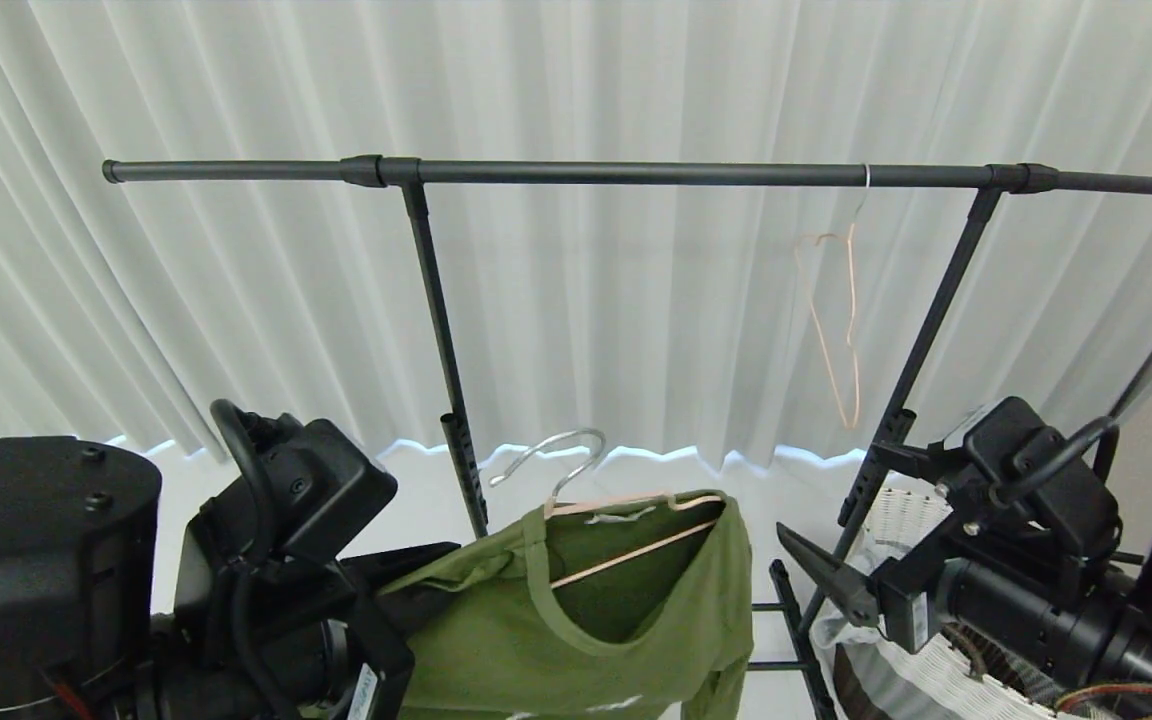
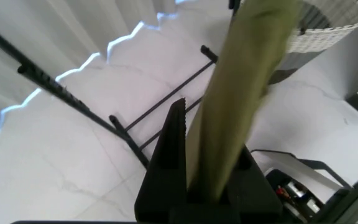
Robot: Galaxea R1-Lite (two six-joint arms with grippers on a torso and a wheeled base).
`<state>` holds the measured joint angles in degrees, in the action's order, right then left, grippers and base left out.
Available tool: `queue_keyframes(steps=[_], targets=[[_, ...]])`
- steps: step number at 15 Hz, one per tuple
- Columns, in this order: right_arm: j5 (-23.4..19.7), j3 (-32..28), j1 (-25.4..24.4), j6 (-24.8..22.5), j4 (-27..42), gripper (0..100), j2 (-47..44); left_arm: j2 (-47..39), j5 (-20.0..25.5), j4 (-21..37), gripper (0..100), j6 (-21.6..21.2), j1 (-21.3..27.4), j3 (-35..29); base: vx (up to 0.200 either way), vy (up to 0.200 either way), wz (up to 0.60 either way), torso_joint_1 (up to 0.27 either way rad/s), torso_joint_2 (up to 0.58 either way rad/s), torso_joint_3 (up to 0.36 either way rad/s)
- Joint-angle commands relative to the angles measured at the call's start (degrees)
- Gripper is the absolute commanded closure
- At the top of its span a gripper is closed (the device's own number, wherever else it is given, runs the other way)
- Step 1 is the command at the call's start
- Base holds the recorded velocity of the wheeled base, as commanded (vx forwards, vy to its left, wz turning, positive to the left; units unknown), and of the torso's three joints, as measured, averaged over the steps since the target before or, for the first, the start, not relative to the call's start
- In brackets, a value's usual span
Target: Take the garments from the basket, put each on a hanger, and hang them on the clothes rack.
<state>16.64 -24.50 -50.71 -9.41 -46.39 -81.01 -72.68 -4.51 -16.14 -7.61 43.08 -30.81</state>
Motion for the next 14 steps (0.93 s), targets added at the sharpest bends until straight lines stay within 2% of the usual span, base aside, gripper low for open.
queue_keyframes(steps=[1,3,7,10,13,14], targets=[[-1.70,-0.11,-0.09,-1.14,2.18,0,2.43,0.35,0.64,-0.12,100,-0.04,0.16,-0.04,0.000,0.000,0.00,0.000,0.00,0.000],[-4.16,-1.07,0.00,-2.28,4.90,0,3.66,0.35,1.87,-0.12,100,-0.22,0.42,-0.04,0.000,0.000,0.00,0.000,0.00,0.000],[-16.99,-11.27,0.35,-3.95,20.63,0,4.10,2.37,9.61,-2.32,100,-0.65,0.95,0.40,0.000,0.000,0.00,0.000,0.00,0.000],[-26.57,-19.00,4.04,-9.57,31.44,0,2.26,4.30,12.77,-3.02,100,-3.29,0.95,0.40,0.000,0.000,0.00,0.000,0.00,0.000],[-32.02,-24.89,4.04,-11.68,35.57,0,-1.52,4.92,15.50,-3.11,100,-5.75,0.95,0.31,0.000,0.000,0.00,0.000,0.00,0.000],[-32.55,-25.51,3.52,-11.77,35.93,0,-2.14,5.00,15.50,-3.11,100,-6.10,0.95,0.31,0.000,0.000,0.00,0.000,0.00,0.000]])
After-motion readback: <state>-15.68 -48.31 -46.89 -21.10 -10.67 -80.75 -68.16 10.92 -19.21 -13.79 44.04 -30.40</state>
